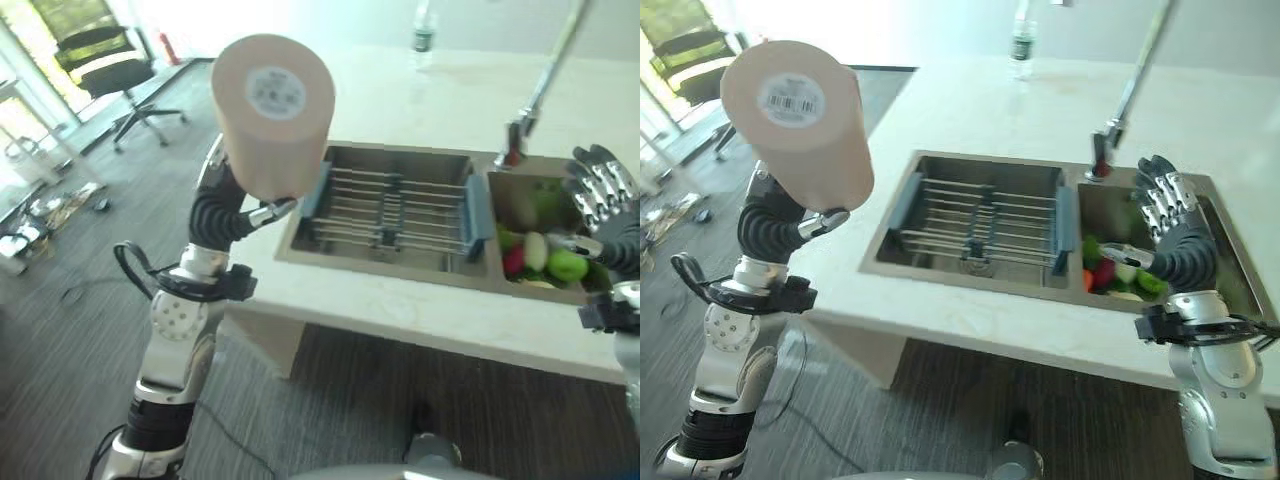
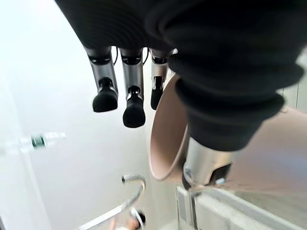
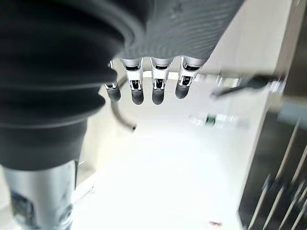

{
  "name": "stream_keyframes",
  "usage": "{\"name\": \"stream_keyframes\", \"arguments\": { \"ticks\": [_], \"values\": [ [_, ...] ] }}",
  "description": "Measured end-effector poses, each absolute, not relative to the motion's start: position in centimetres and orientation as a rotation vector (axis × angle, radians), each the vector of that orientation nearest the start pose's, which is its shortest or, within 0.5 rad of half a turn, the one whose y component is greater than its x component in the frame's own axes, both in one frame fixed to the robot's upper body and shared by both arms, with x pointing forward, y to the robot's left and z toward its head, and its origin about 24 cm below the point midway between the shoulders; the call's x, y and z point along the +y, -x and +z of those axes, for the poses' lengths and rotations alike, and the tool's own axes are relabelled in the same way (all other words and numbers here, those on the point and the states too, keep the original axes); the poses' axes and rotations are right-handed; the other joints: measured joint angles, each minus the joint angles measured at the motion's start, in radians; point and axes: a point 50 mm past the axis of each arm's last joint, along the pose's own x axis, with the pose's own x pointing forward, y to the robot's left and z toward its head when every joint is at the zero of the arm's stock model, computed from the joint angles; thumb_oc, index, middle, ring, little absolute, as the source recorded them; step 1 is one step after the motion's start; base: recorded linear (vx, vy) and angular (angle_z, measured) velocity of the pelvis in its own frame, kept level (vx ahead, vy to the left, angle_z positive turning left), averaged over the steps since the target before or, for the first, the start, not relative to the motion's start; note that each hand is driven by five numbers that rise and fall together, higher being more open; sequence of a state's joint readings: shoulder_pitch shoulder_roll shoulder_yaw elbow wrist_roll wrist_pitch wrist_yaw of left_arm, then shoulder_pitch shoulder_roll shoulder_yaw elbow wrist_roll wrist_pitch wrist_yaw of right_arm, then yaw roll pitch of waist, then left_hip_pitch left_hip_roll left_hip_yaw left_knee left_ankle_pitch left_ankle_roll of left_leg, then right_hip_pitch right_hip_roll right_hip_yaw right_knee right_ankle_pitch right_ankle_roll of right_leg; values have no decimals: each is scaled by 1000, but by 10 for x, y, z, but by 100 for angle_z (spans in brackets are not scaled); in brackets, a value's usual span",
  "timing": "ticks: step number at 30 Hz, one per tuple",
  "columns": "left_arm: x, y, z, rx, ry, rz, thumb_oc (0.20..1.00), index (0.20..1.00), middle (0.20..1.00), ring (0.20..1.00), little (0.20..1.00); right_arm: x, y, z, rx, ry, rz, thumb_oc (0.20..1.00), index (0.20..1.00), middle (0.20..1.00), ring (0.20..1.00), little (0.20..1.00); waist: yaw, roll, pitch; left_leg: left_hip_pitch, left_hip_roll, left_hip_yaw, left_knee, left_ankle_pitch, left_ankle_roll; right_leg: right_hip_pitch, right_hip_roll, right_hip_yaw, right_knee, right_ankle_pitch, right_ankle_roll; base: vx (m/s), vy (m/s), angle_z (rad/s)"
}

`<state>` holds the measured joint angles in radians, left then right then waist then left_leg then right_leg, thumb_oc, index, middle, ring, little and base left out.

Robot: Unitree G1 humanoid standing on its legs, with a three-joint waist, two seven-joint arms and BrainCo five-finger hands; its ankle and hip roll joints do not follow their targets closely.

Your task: Place the dishes in the dishwasher.

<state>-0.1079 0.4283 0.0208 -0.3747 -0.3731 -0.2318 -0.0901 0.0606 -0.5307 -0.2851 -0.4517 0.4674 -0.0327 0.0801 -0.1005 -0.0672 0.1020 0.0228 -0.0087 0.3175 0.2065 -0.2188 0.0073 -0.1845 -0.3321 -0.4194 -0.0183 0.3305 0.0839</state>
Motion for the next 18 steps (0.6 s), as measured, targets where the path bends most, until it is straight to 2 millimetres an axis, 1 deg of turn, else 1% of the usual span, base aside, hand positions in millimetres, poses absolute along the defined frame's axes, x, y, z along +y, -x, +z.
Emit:
{"name": "stream_keyframes", "arguments": {
  "ticks": [1, 2, 3, 4, 5, 6, 7, 8, 9, 10, 11, 12, 13, 14, 15, 16, 17, 18],
  "values": [
    [188, -239, 186, -674, -101, -253, 200, 200, 200, 200, 200, -246, -224, 180, -486, 150, 41, 1000, 1000, 1000, 1000, 1000, 23, -21, 3, -12, -24, 13, 10, 18, 22, -20, -12, 21, -19, 85, 13, -449, 287, 20],
    [191, -239, 185, -660, -118, -248, 200, 200, 200, 200, 200, -243, -226, 176, -479, 129, 47, 1000, 1000, 1000, 1000, 1000, 28, -22, 3, -27, -12, 17, 24, 11, 36, -32, -11, 48, -10, 138, -23, -383, 233, -14],
    [195, -238, 184, -651, -130, -235, 200, 200, 200, 200, 200, -239, -224, 169, -458, 118, 57, 1000, 1000, 1000, 1000, 1000, 29, -36, -2, -35, -25, 19, 47, 19, 50, -32, -13, 61, 8, 157, -44, -408, 228, 20],
    [195, -240, 184, -655, -118, -222, 200, 200, 200, 200, 200, -237, -221, 168, -467, 101, 51, 1000, 1000, 1000, 1000, 1000, 10, -36, -2, -69, -20, -10, 80, 15, 60, -45, -24, 137, 24, 179, -71, -188, 90, 81],
    [191, -242, 179, -636, -93, -229, 200, 200, 200, 200, 200, -234, -219, 165, -454, 102, 70, 1000, 1000, 1000, 1000, 1000, -15, -5, 7, -92, -15, -83, 79, 22, 120, -51, 12, 321, 104, 125, -17, -200, 53, 131],
    [186, -243, 173, -608, -69, -245, 200, 200, 200, 200, 200, -238, -217, 166, -444, 123, 64, 1000, 1000, 1000, 1000, 1000, -22, 33, 2, -107, 13, -133, 63, 37, 123, -39, 91, 445, 207, -29, 75, -136, 4, 161],
    [185, -243, 176, -612, -78, -256, 200, 200, 200, 200, 200, -241, -218, 173, -454, 168, 73, 1000, 1000, 1000, 1000, 1000, -21, 53, 5, -96, 26, -173, -11, 121, 94, -26, 174, 496, 336, -204, 85, -133, -42, 125],
    [188, -240, 181, -627, -94, -258, 200, 200, 200, 200, 200, -243, -219, 181, -474, 208, 88, 1000, 1000, 1000, 1000, 1000, -4, 43, 2, -80, 19, -182, -83, 167, 97, -19, 206, 488, 392, -278, 83, -62, -82, 100],
    [191, -238, 187, -647, -107, -259, 200, 200, 200, 200, 200, -243, -219, 191, -507, 237, 96, 1000, 1000, 1000, 1000, 1000, 6, 35, 1, -70, 6, -203, -144, 215, 91, 20, 243, 490, 408, -341, 84, -40, -100, 73],
    [190, -239, 188, -649, -86, -258, 200, 200, 200, 200, 200, -242, -218, 198, -541, 239, 95, 1000, 1000, 1000, 1000, 1000, 11, 36, 1, -65, -6, -248, -177, 254, 76, 72, 311, 557, 388, -412, 67, -24, -145, 114],
    [186, -242, 187, -646, -72, -269, 200, 200, 200, 200, 200, -240, -217, 197, -547, 221, 98, 1000, 1000, 1000, 1000, 1000, -4, 39, 2, -64, -14, -318, -205, 282, 50, 134, 388, 665, 351, -472, 16, -15, -166, 117],
    [180, -244, 188, -649, -63, -288, 200, 200, 200, 200, 200, -238, -218, 195, -541, 210, 107, 1000, 1000, 1000, 1000, 1000, 2, 36, 1, -70, -19, -345, -225, 296, 33, 160, 433, 691, 315, -481, 0, -31, -218, 132],
    [172, -246, 191, -659, -52, -317, 200, 200, 200, 200, 200, -234, -216, 190, -536, 195, 118, 1000, 1000, 1000, 1000, 1000, -1, 21, -2, -86, -40, -396, -242, 323, -1, 206, 443, 670, 192, -466, -33, -20, -173, 139],
    [167, -244, 192, -671, -22, -333, 200, 200, 200, 200, 200, -230, -215, 188, -528, 197, 141, 1000, 1000, 1000, 1000, 1000, 0, 16, -10, -117, -57, -390, -255, 308, -3, 245, 422, 594, 66, -411, -116, -41, -173, 145],
    [170, -239, 186, -654, 0, -323, 200, 200, 200, 200, 200, -226, -217, 189, -532, 197, 162, 1000, 1000, 1000, 1000, 1000, 17, 30, -3, -130, -52, -383, -259, 284, -22, 249, 409, 562, 15, -387, -128, -42, -130, 134],
    [172, -238, 185, -647, 7, -315, 200, 200, 200, 200, 200, -226, -218, 189, -534, 193, 159, 1000, 1000, 1000, 1000, 1000, 29, 33, 2, -138, -49, -378, -242, 283, -22, 255, 400, 531, -15, -362, -154, -46, -108, 103],
    [178, -235, 181, -630, 24, -296, 200, 200, 200, 200, 200, -221, -220, 187, -527, 183, 176, 1000, 1000, 1000, 1000, 1000, 64, 26, 5, -141, -33, -341, -180, 271, -21, 281, 387, 485, -55, -337, -168, -67, -54, 106],
    [184, -232, 177, -619, 28, -269, 200, 200, 200, 200, 200, -217, -220, 187, -529, 183, 198, 1000, 1000, 1000, 1000, 1000, 77, 26, 6, -122, -6, -330, -157, 264, -32, 289, 389, 458, -68, -335, -172, -72, 6, 92]
  ]
}}
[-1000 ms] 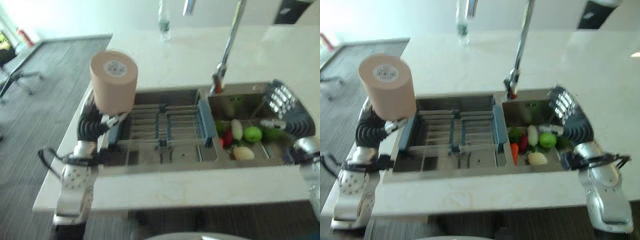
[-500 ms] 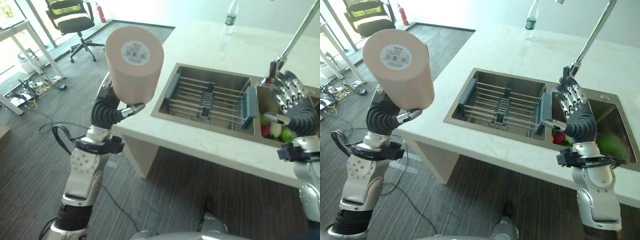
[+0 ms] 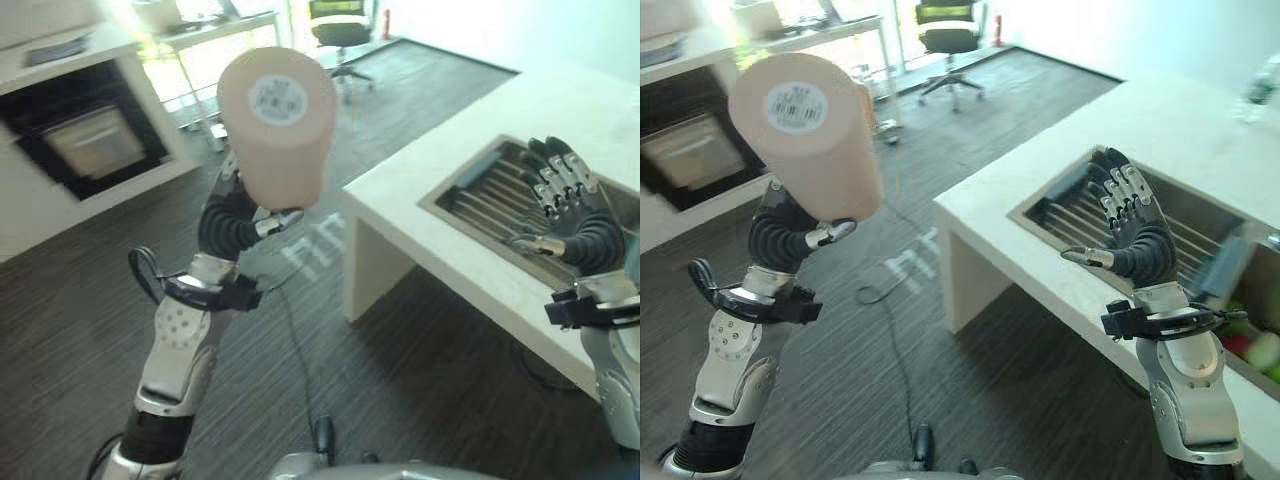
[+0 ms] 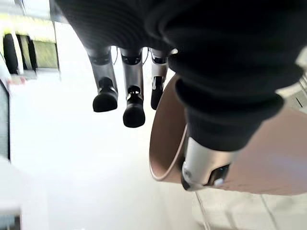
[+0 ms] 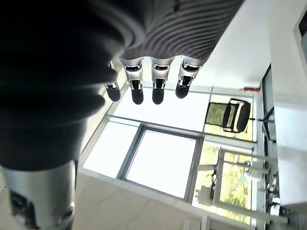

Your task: Place the dishes in the dishwasher.

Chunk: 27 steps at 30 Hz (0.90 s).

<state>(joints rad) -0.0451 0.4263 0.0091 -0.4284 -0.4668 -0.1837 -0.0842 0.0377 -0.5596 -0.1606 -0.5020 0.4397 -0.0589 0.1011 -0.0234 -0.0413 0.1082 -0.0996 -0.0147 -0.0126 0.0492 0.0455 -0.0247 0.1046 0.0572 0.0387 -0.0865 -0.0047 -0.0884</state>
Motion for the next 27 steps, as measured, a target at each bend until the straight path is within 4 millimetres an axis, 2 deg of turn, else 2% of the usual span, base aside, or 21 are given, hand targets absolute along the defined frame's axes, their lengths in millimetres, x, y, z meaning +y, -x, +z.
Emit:
{"name": "stream_keyframes", "arguments": {
  "ticks": [1, 2, 4, 5, 6, 7, 8, 9, 10, 11, 14, 16, 17, 19, 20, 21, 22, 23, 24, 25, 27],
  "values": [
    [186, -229, 176, -614, 43, -262, 200, 200, 200, 200, 200, -217, -220, 188, -535, 184, 199, 1000, 1000, 1000, 1000, 1000, 16, 1, 0, 18, 20, -2, -3, -6, -6, -2, 2, -16, 0, 1, 1, -82, 39, 107],
    [187, -229, 175, -611, 63, -267, 200, 200, 200, 200, 200, -219, -220, 189, -544, 190, 178, 1000, 1000, 1000, 1000, 1000, 26, -6, 7, 31, 38, 80, -22, -37, -58, 4, -14, -105, 1, -3, 8, -149, 65, 176],
    [173, -238, 175, -614, 132, -336, 200, 200, 200, 200, 200, -229, -218, 193, -545, 233, 118, 1000, 1000, 1000, 1000, 1000, -26, -34, 19, 29, 105, 412, 38, -75, -104, 20, -64, -299, 3, -8, 14, -232, 123, 265],
    [164, -240, 180, -635, 154, -378, 200, 200, 200, 200, 200, -230, -221, 198, -553, 265, 120, 1000, 1000, 1000, 1000, 1000, -16, -36, 20, 30, 153, 494, 78, -86, -118, 9, -75, -330, 9, -8, 15, -195, 262, 193],
    [161, -240, 184, -655, 151, -397, 200, 200, 200, 200, 200, -231, -222, 202, -565, 276, 124, 1000, 1000, 1000, 1000, 1000, -17, -37, 21, 27, 181, 522, 103, -87, -119, 4, -81, -333, 7, -8, 15, -133, 277, 112],
    [161, -236, 192, -692, 143, -405, 200, 200, 200, 200, 200, -229, -225, 211, -602, 294, 138, 1000, 1000, 1000, 1000, 1000, -13, -34, 23, 33, 168, 424, 107, -94, -107, -13, -93, -330, 17, -10, 29, -58, 305, 52],
    [165, -232, 199, -724, 129, -394, 200, 200, 200, 200, 200, -229, -226, 222, -650, 301, 136, 1000, 1000, 1000, 1000, 1000, -16, -5, 22, 113, 126, 351, -10, -68, -68, -19, -102, -327, 25, -6, 49, 2, 370, 27],
    [168, -232, 200, -737, 129, -384, 200, 200, 200, 200, 200, -231, -225, 226, -671, 307, 128, 1000, 1000, 1000, 1000, 1000, -20, 34, 23, 162, 119, 351, -72, -12, -36, -17, -100, -333, 44, -14, 68, 27, 434, 26],
    [173, -233, 201, -738, 138, -366, 200, 200, 200, 200, 200, -234, -223, 228, -683, 303, 108, 1000, 1000, 1000, 1000, 1000, -45, 72, 25, 194, 102, 362, -137, -8, -22, -15, -108, -360, 66, -24, 90, 34, 389, 59],
    [177, -234, 201, -738, 138, -343, 200, 200, 200, 200, 200, -235, -223, 224, -681, 278, 95, 1000, 1000, 1000, 1000, 1000, -73, 82, 25, 193, 78, 341, -144, -12, -12, -15, -132, -384, 85, -31, 106, 29, 279, 81],
    [175, -233, 202, -745, 154, -343, 200, 200, 200, 200, 200, -227, -220, 211, -640, 243, 129, 1000, 1000, 1000, 1000, 1000, -49, 83, 18, 179, -5, 270, -137, -25, 20, -25, -210, -329, 111, -34, 166, 39, 295, 71],
    [176, -233, 201, -736, 148, -339, 200, 200, 200, 200, 200, -223, -220, 210, -644, 223, 139, 1000, 1000, 1000, 1000, 1000, -21, 80, 16, 168, -26, 248, -137, -25, 22, -40, -237, -326, 141, -27, 183, 18, 262, 45],
    [176, -233, 202, -735, 141, -342, 200, 200, 200, 200, 200, -220, -221, 208, -639, 218, 152, 1000, 1000, 1000, 1000, 1000, -9, 79, 16, 168, -26, 238, -137, -25, 24, -64, -245, -323, 206, -26, 198, 30, 237, 34],
    [177, -233, 201, -729, 132, -344, 200, 200, 200, 200, 200, -220, -220, 206, -633, 205, 149, 1000, 1000, 1000, 1000, 1000, 2, 79, 16, 166, -19, 200, -137, -21, 75, -206, -278, -303, 505, -35, 217, 66, 97, 45],
    [178, -234, 199, -720, 129, -344, 200, 200, 200, 200, 200, -221, -218, 198, -602, 197, 141, 1000, 1000, 1000, 1000, 1000, -9, 67, 11, 171, -24, 181, -137, -22, 97, -282, -293, -244, 647, -50, 243, 108, -45, 80],
    [182, -233, 200, -719, 112, -338, 200, 200, 200, 200, 200, -223, -215, 190, -561, 196, 136, 1000, 1000, 1000, 1000, 1000, -14, 43, -6, 171, -30, 148, -137, -29, 85, -300, -252, -165, 587, -98, 256, 134, -88, 80],
    [186, -233, 201, -724, 100, -322, 200, 200, 200, 200, 200, -224, -214, 189, -554, 196, 133, 1000, 1000, 1000, 1000, 1000, -19, 27, -13, 170, -34, 135, -137, -29, 84, -296, -219, -136, 501, -104, 244, 118, -89, 79],
    [189, -235, 199, -711, 105, -310, 200, 200, 200, 200, 200, -226, -213, 186, -541, 199, 127, 1000, 1000, 1000, 1000, 1000, -31, 13, -24, 172, -38, 107, -137, -29, 74, -245, -177, -118, 314, -95, 239, 107, -120, 67],
    [190, -236, 197, -700, 104, -311, 200, 200, 200, 200, 200, -228, -212, 183, -529, 201, 128, 1000, 1000, 1000, 1000, 1000, -36, -6, -36, 175, -49, 103, -137, -31, 72, -207, -160, -127, 168, -45, 207, 85, -119, 63],
    [191, -235, 194, -688, 104, -307, 200, 200, 200, 200, 200, -229, -213, 183, -523, 204, 129, 1000, 1000, 1000, 1000, 1000, -40, -13, -41, 186, -56, 98, -137, -32, 70, -173, -162, -132, 118, 28, 185, 69, -122, 32],
    [192, -230, 185, -651, 111, -298, 200, 200, 200, 200, 200, -230, -213, 183, -523, 205, 126, 1000, 1000, 1000, 1000, 1000, -37, 1, -44, 216, -44, 98, -137, -46, 49, -92, -140, -133, -1, 110, 162, 69, -126, -2]
  ]
}}
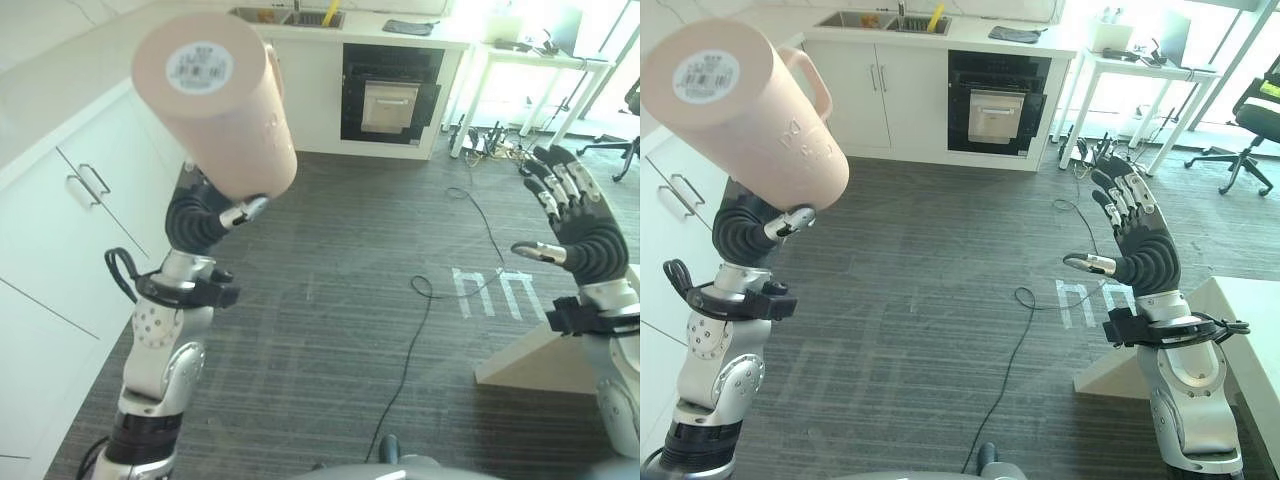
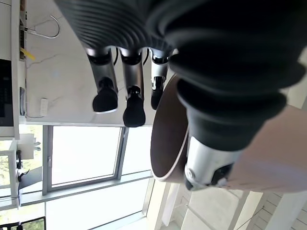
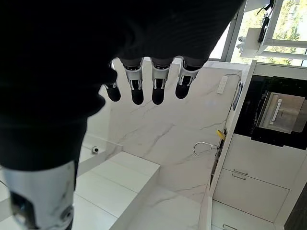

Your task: Place the dishes in the dishwasher.

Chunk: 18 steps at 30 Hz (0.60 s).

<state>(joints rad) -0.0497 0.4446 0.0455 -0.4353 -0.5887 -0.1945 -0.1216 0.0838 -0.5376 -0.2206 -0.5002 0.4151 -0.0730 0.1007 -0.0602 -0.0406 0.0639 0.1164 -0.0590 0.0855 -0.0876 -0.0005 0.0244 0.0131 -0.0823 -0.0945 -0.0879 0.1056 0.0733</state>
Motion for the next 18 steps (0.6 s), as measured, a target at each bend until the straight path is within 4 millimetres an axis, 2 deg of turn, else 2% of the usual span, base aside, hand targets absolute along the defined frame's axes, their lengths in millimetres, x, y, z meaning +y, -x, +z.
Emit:
{"name": "stream_keyframes", "arguments": {
  "ticks": [4, 8, 13, 16, 18],
  "values": [
    [191, -230, 184, -644, 122, -294, 200, 200, 200, 200, 200, -229, -215, 185, -519, 210, 132, 1000, 1000, 1000, 1000, 1000, -12, 29, -1, 21, 47, 9, 0, -6, -9, 17, 50, 4, 0, -14, -21, 59, -123, -12],
    [191, -230, 184, -646, 127, -281, 200, 200, 200, 200, 200, -229, -215, 185, -514, 182, 141, 1000, 1000, 1000, 1000, 1000, -15, 55, -1, 22, 68, 17, -1, -9, -26, 14, 70, 3, 0, -23, -29, 5, -71, -6],
    [192, -231, 184, -646, 132, -263, 200, 200, 200, 200, 200, -226, -218, 190, -534, 187, 163, 1000, 1000, 1000, 1000, 1000, -15, 76, -2, 7, 76, 36, -1, -6, -30, -2, 76, 6, 0, -21, -37, 6, -31, -3],
    [190, -228, 189, -668, 131, -273, 200, 200, 200, 200, 200, -224, -219, 193, -545, 194, 183, 1000, 1000, 1000, 1000, 1000, -9, 77, -2, 7, 74, 33, -1, -4, -33, 4, 74, 2, 0, -13, -48, 0, 0, 0],
    [192, -226, 190, -706, 160, -221, 200, 200, 200, 200, 200, -221, -220, 189, -530, 186, 198, 1000, 1000, 1000, 1000, 1000, -8, 76, -2, 6, 75, 33, -1, -4, -33, 0, 73, 0, 0, -11, -51, -15, -16, 0]
  ]
}}
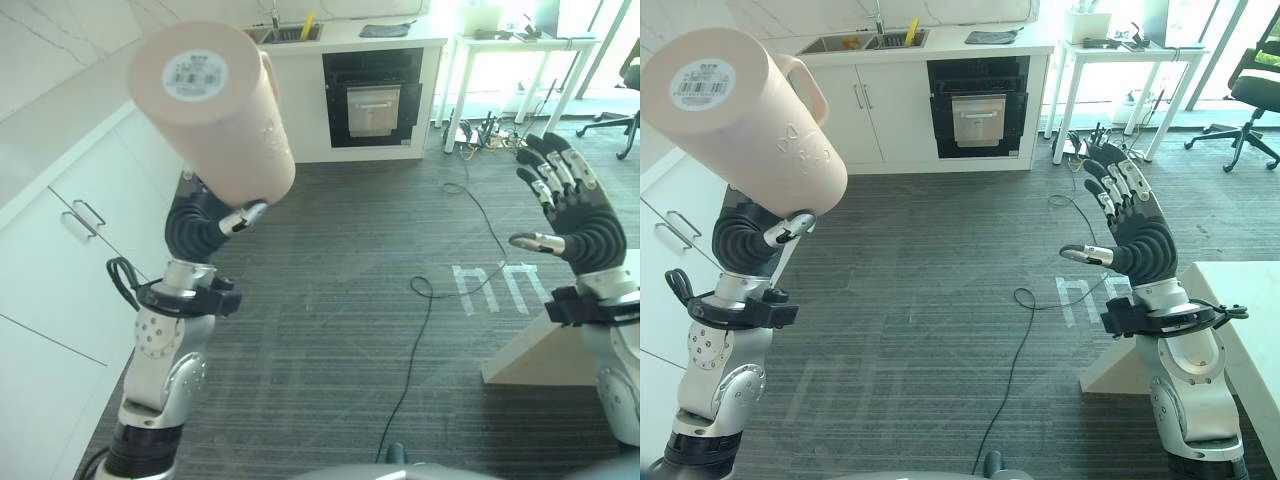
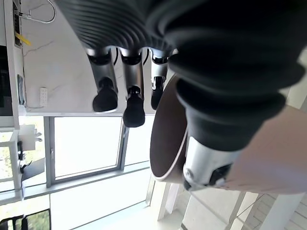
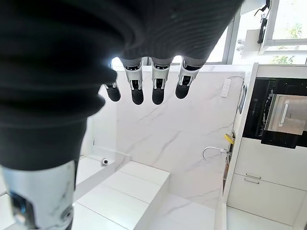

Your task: Place the dishes in the dishwasher.

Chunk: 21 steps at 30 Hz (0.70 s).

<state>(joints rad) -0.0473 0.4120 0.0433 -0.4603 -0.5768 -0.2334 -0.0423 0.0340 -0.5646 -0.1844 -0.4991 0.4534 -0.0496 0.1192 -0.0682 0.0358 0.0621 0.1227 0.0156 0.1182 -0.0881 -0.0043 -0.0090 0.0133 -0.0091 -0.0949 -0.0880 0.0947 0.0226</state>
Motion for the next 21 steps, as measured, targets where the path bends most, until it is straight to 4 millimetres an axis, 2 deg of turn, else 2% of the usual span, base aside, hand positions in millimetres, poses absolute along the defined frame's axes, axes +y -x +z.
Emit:
{"name": "stream_keyframes", "arguments": {
  "ticks": [11, 21],
  "values": [
    [200, -224, 193, -735, 168, -161, 200, 200, 200, 200, 200, -216, -221, 187, -520, 180, 225, 1000, 1000, 1000, 1000, 1000, 3, -7, 0, 0, 1, 0, 0, 0, 0, 0, 1, -1, 0, -2, 3, 12, -45, 0],
    [199, -224, 192, -730, 164, -174, 200, 200, 200, 200, 200, -218, -221, 187, -520, 180, 215, 1000, 1000, 1000, 1000, 1000, -7, -20, 0, 4, 6, 1, 1, 0, -1, 6, 8, 3, 0, -9, 4, 93, -175, 0]
  ]
}}
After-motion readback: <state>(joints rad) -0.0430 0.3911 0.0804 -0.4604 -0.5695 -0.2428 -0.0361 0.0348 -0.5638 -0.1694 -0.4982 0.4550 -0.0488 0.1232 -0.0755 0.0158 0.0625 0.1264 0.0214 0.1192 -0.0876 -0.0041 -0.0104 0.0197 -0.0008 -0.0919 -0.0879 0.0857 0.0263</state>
